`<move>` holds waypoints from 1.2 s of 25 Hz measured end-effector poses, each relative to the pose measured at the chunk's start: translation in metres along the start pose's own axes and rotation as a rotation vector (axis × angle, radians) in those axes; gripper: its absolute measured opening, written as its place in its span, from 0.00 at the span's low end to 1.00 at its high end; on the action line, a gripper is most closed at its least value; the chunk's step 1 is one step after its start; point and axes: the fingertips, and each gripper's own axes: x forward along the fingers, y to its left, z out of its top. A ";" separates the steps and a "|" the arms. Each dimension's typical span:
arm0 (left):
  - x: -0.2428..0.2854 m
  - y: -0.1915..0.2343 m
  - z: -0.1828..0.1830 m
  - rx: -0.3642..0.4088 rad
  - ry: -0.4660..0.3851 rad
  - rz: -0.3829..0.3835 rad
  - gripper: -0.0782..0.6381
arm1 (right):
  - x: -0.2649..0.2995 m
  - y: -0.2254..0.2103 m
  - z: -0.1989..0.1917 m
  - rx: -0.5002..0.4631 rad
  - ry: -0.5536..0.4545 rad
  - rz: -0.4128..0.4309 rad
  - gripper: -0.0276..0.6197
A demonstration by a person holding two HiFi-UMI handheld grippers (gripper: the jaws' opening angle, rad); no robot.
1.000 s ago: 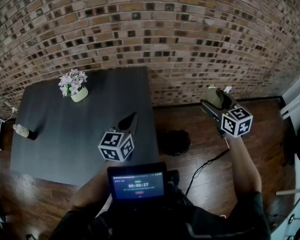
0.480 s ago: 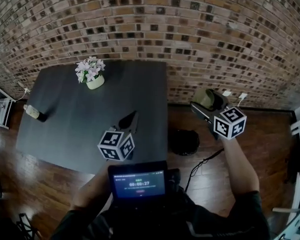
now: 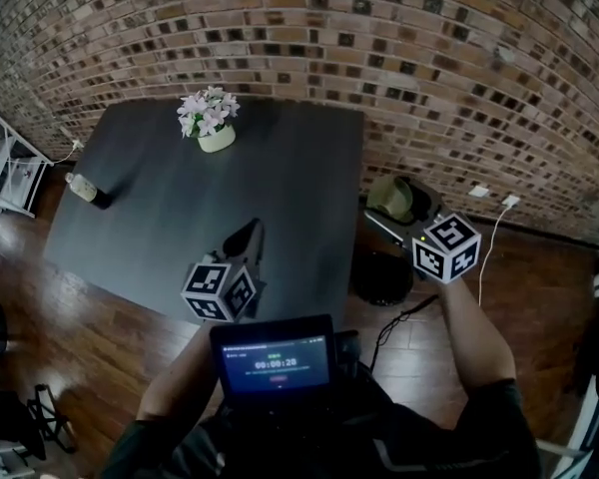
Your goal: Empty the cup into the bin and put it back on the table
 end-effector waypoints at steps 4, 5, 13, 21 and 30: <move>-0.022 0.016 -0.005 0.004 0.001 0.072 0.11 | 0.022 0.030 -0.001 -0.018 0.012 0.104 0.65; -0.029 0.021 -0.006 0.004 0.001 0.094 0.11 | 0.028 0.040 -0.002 -0.021 0.012 0.137 0.65; -0.089 0.045 -0.012 -0.001 -0.018 0.226 0.11 | 0.071 0.126 -0.002 -0.058 -0.014 0.374 0.65; -0.143 0.086 -0.016 -0.014 -0.054 0.293 0.11 | 0.102 0.227 -0.013 -0.090 0.005 0.535 0.65; -0.182 0.132 -0.013 -0.040 -0.079 0.326 0.11 | 0.138 0.277 0.001 -0.102 0.012 0.558 0.65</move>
